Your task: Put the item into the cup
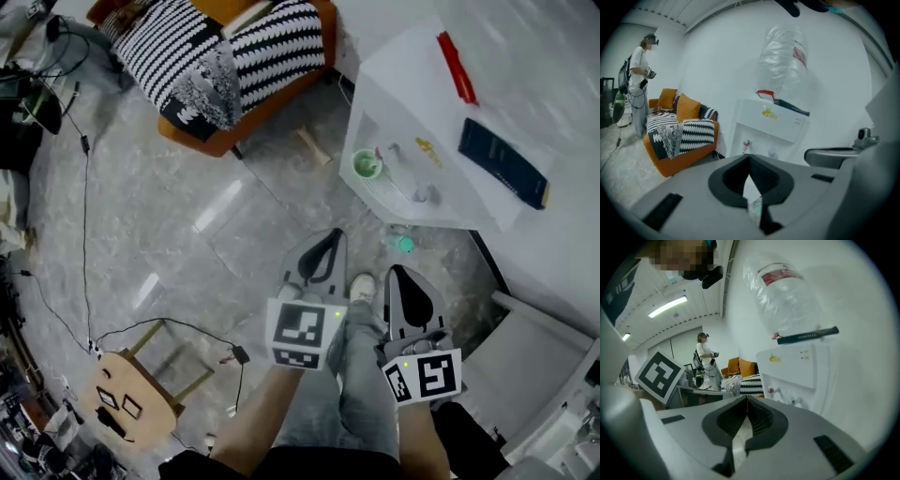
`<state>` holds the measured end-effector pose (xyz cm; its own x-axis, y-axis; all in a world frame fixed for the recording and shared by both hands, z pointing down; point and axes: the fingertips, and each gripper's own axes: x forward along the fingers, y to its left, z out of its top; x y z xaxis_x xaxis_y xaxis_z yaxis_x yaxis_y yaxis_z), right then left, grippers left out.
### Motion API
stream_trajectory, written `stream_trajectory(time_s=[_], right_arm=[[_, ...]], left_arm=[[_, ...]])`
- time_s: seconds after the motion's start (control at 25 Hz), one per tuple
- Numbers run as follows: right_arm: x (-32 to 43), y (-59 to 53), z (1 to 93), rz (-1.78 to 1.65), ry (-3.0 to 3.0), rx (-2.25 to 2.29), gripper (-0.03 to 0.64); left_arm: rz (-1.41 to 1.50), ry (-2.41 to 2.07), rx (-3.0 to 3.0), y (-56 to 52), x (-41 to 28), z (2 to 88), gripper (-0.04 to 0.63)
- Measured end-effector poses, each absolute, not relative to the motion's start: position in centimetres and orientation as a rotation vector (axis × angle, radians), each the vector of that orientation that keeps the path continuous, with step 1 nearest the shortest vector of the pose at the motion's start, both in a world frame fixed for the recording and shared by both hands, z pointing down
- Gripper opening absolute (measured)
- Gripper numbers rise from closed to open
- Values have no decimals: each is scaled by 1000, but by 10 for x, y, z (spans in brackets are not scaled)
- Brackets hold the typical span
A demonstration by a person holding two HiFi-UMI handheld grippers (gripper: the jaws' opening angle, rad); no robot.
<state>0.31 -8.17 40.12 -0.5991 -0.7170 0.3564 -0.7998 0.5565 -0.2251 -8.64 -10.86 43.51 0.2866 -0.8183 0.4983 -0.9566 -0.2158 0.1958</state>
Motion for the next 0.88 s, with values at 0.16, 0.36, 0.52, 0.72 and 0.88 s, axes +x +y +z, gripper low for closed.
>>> stream_trajectory(time_s=[0.16,0.36,0.52,0.72,0.88], right_arm=[[2,-80,354,476,-2593,1266,11],[3,-80,293,456,-2617,1350,11],[1,-92,250,410,-2640,1387,11],[-5,-94,220,410,-2652,1413,11],[-10,-99,189,388,-2692,1414,11]], left_arm=[[363,-1585,2121,-96,-79,385,14],[348,-1559,2188,-85,-74,320,14],[294,-1578,2229,-91,-71,272,14],[281,-1615,2267,-95,-76,228,14],[253,-1675,2261,-102,-86,193,14]])
